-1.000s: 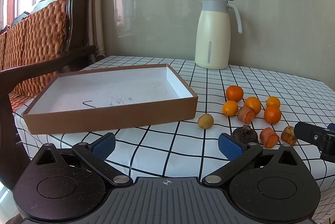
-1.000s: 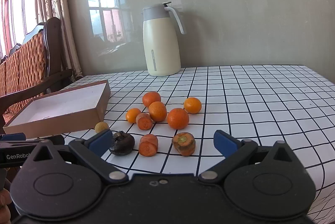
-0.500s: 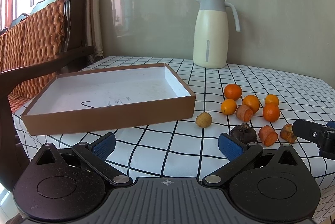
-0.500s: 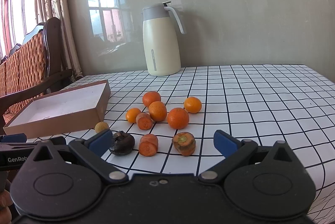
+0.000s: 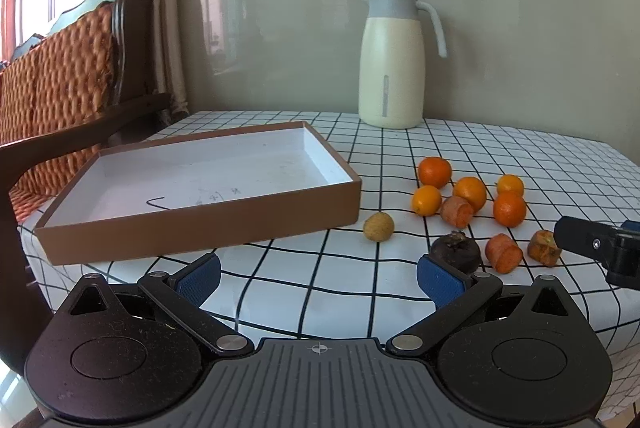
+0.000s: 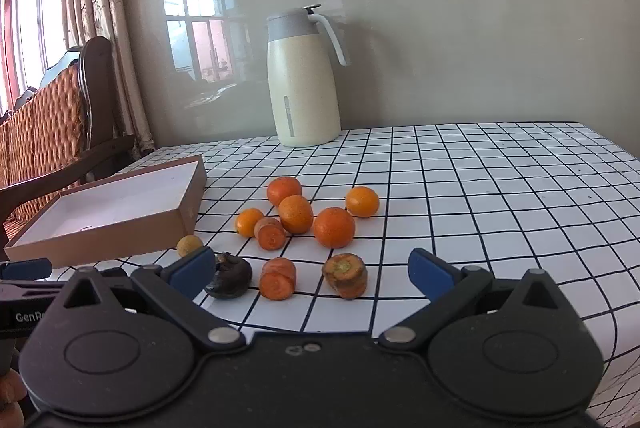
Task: Organize fruits
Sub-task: 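Lower the left tool onto the dark mangosteen and close it while the right tool approaches a carrot chunk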
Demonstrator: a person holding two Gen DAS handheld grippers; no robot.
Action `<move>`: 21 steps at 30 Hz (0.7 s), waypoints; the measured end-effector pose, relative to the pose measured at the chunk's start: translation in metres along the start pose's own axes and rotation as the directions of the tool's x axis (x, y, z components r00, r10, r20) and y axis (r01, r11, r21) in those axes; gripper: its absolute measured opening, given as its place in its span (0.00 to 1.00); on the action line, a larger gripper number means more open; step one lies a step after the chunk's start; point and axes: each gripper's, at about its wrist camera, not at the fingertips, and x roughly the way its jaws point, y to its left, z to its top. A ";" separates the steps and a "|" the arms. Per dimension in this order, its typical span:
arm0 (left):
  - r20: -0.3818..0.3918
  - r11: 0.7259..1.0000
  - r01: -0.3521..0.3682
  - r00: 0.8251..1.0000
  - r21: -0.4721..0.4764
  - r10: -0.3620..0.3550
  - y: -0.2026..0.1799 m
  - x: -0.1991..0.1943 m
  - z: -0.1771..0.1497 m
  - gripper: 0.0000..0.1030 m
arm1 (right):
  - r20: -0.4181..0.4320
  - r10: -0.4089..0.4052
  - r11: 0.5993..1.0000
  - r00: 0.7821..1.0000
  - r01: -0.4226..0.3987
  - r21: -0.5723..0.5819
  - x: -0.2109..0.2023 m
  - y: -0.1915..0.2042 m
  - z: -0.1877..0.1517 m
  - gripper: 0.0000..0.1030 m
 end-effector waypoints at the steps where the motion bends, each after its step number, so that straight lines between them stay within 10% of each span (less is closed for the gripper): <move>1: 0.000 1.000 0.001 1.000 0.006 -0.001 -0.001 0.000 0.000 1.00 | -0.001 -0.003 1.000 1.000 0.003 0.003 0.000 -0.001 0.000 0.94; 21: 0.009 0.988 0.116 0.993 0.099 -0.117 -0.037 0.011 0.005 1.00 | -0.013 -0.116 0.986 0.993 0.117 0.120 -0.005 -0.036 0.000 0.94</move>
